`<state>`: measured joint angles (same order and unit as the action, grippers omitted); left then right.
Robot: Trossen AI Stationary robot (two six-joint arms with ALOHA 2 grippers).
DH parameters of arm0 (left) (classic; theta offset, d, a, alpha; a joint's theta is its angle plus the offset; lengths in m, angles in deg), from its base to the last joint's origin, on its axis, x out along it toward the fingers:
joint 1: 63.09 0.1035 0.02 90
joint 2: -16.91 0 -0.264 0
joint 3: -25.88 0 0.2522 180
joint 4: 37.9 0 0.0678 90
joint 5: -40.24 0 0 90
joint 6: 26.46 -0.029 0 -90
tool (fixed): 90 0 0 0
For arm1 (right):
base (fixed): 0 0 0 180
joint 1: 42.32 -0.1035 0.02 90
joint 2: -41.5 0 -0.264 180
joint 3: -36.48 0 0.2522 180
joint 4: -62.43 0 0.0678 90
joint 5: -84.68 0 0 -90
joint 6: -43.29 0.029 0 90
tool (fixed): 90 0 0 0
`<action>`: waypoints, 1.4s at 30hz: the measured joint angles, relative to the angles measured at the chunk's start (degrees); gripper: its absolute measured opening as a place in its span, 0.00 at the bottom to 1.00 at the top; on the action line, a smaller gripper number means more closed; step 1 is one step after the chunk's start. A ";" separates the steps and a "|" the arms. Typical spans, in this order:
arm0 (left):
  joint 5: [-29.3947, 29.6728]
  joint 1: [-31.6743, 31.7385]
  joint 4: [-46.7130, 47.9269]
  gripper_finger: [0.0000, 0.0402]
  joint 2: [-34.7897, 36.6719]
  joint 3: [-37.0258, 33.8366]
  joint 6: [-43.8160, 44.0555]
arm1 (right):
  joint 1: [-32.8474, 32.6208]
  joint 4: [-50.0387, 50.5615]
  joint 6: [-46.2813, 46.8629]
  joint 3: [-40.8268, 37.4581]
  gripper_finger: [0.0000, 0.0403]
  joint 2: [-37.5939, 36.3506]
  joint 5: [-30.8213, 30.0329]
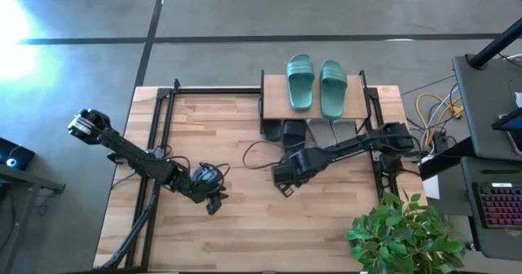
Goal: Pick and place slides into the shelf
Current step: Put the black slipper under the shelf, then adjust the gray slippers under the shelf
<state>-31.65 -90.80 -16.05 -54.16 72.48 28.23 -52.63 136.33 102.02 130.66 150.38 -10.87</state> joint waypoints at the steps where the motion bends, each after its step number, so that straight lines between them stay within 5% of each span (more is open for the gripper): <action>1: 0.27 0.00 -0.03 0.33 0.00 -0.01 0.00 | 0.00 -2.25 1.12 -0.72 0.03 0.39 -0.20; 13: 0.78 0.00 0.02 0.33 0.00 -0.33 -0.19 | 8.11 -3.55 -1.09 -5.59 0.02 3.67 -9.98; 23: 1.45 0.00 -0.03 0.33 0.00 -0.33 -2.85 | 17.69 -5.76 -11.62 -2.75 0.02 3.45 -15.07; 33: 1.90 -0.01 -0.01 0.33 0.00 -0.41 -3.14 | 18.20 -6.50 -16.77 -0.91 0.02 2.78 -8.93; 42: 1.71 -0.01 -0.01 0.33 0.00 -0.39 -3.07 | 10.82 13.62 -5.65 -5.20 0.02 -2.72 -5.26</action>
<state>-29.95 -90.80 -16.07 -54.16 72.09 25.15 -41.81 149.95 96.36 125.46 147.67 -16.13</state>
